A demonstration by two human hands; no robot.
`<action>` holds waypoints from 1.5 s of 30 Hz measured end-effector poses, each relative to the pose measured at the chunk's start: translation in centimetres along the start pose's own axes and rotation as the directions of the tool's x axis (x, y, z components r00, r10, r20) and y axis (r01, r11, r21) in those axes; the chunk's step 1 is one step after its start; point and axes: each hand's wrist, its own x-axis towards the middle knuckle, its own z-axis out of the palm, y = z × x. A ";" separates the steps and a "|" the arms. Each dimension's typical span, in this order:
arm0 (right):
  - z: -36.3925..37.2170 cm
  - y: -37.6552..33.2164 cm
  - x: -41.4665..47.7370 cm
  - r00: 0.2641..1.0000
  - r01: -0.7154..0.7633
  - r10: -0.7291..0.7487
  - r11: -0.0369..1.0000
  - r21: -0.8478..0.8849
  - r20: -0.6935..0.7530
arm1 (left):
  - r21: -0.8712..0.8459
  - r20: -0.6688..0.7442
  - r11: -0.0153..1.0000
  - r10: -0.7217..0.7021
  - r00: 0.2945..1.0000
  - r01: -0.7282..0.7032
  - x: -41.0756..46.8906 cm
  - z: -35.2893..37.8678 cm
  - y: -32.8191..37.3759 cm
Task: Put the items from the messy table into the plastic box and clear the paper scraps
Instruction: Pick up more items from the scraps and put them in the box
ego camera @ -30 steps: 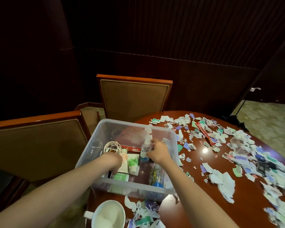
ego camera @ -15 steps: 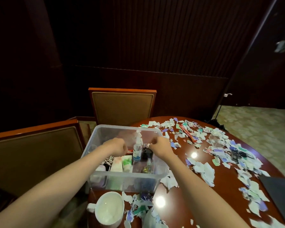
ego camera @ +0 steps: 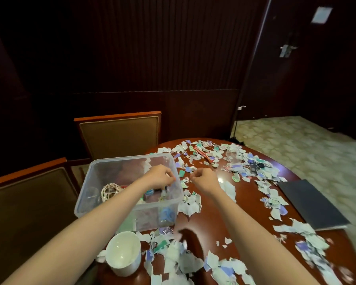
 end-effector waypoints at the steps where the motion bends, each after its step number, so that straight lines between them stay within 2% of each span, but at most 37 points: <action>1: -0.5 0.7 0.0 1.000 -0.005 0.005 1.000 -0.011 -0.014 | -0.007 0.004 1.000 0.013 1.000 -0.013 0.3 0.6 0.6; 7: -3.4 4.6 1.1 0.996 -0.072 0.071 0.997 -0.018 -0.056 | -0.009 0.050 0.996 0.091 0.995 -0.091 2.5 3.9 5.0; 16: -8.1 12.4 5.3 0.988 -0.152 0.154 0.986 -0.070 0.013 | -0.012 0.113 0.998 0.067 0.991 -0.066 9.3 9.7 10.8; 19: -9.5 14.7 7.9 0.986 -0.167 0.166 0.980 -0.110 -0.024 | -0.005 0.109 0.999 0.032 0.993 -0.032 12.4 11.3 12.2; 26: -11.0 19.3 14.9 0.979 -0.194 0.186 0.975 -0.108 -0.078 | -0.007 0.043 0.999 -0.043 0.998 0.043 20.7 13.2 13.6; 32: -11.0 21.2 19.7 0.982 -0.160 0.151 0.984 -0.081 -0.114 | 0.080 -0.023 0.993 -0.087 0.996 0.089 27.3 14.5 12.7; 35: -9.9 22.4 21.9 0.978 -0.152 0.138 0.985 -0.078 -0.156 | 0.190 -0.091 0.979 -0.052 0.994 0.069 30.1 15.7 11.5; 37: -9.3 23.1 23.4 0.978 -0.140 0.126 0.987 -0.075 -0.165 | 0.370 -0.177 0.928 0.032 0.984 0.037 31.6 16.1 10.8; 40: -8.9 23.9 25.9 0.979 -0.105 0.094 0.993 -0.051 -0.179 | 0.741 -0.109 0.668 0.220 0.969 -0.068 34.0 15.8 10.0; 42: -8.6 24.5 27.5 0.977 -0.091 0.079 0.994 -0.054 -0.197 | 0.841 -0.027 0.530 0.239 0.971 -0.107 35.4 15.4 9.5; 45: -7.8 25.1 28.9 0.980 -0.094 0.087 0.995 -0.035 -0.177 | 0.877 0.059 0.461 0.183 0.981 -0.139 36.7 15.5 9.0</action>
